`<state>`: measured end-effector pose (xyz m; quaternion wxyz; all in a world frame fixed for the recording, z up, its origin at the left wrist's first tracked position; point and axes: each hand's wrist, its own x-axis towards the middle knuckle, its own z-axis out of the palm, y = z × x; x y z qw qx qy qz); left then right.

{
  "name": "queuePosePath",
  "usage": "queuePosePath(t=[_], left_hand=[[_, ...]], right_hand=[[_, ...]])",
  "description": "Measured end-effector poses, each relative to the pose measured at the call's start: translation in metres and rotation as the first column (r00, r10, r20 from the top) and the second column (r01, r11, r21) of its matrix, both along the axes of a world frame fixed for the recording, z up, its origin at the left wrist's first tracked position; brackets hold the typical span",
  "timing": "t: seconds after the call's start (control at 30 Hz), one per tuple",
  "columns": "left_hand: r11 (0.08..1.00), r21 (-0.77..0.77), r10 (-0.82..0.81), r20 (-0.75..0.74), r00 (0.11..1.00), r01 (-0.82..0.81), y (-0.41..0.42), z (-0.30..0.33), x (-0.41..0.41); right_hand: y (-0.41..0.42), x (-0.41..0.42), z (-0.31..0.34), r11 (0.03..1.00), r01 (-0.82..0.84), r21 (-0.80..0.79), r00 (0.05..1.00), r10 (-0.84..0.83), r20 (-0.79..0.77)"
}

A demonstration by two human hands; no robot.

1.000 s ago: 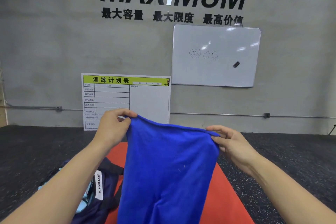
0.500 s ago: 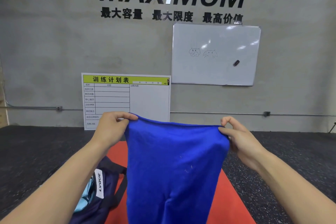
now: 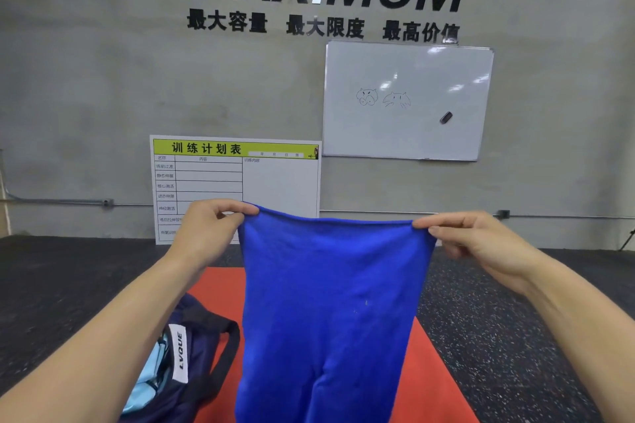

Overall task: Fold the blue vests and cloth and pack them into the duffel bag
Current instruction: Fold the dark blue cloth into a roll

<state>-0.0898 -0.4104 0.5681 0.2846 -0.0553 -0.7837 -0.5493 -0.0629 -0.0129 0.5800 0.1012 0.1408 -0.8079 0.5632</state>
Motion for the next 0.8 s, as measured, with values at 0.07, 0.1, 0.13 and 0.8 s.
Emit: queuePosePath(t=[0.07,0.1,0.13,0.8], left_hand=[[1.000,0.017,-0.015,0.027,1.000,0.014,0.004,0.005,-0.010],[0.999,0.033,-0.031,0.043,0.999,0.029,0.007,0.009,-0.016],[0.998,0.054,-0.049,0.059,0.997,0.046,0.010,0.012,-0.022],[0.974,0.155,-0.158,-0.064,0.985,0.166,0.010,0.078,-0.147]], right_hand=[[-0.002,-0.017,0.005,0.992,-0.018,-0.125,0.994,0.031,0.100],[-0.003,-0.027,0.008,0.977,-0.032,-0.210,0.987,0.064,0.148],[-0.006,-0.037,0.011,0.956,-0.039,-0.290,0.978,0.096,0.184],[-0.026,-0.164,0.053,0.929,-0.066,-0.364,0.994,0.029,-0.106]])
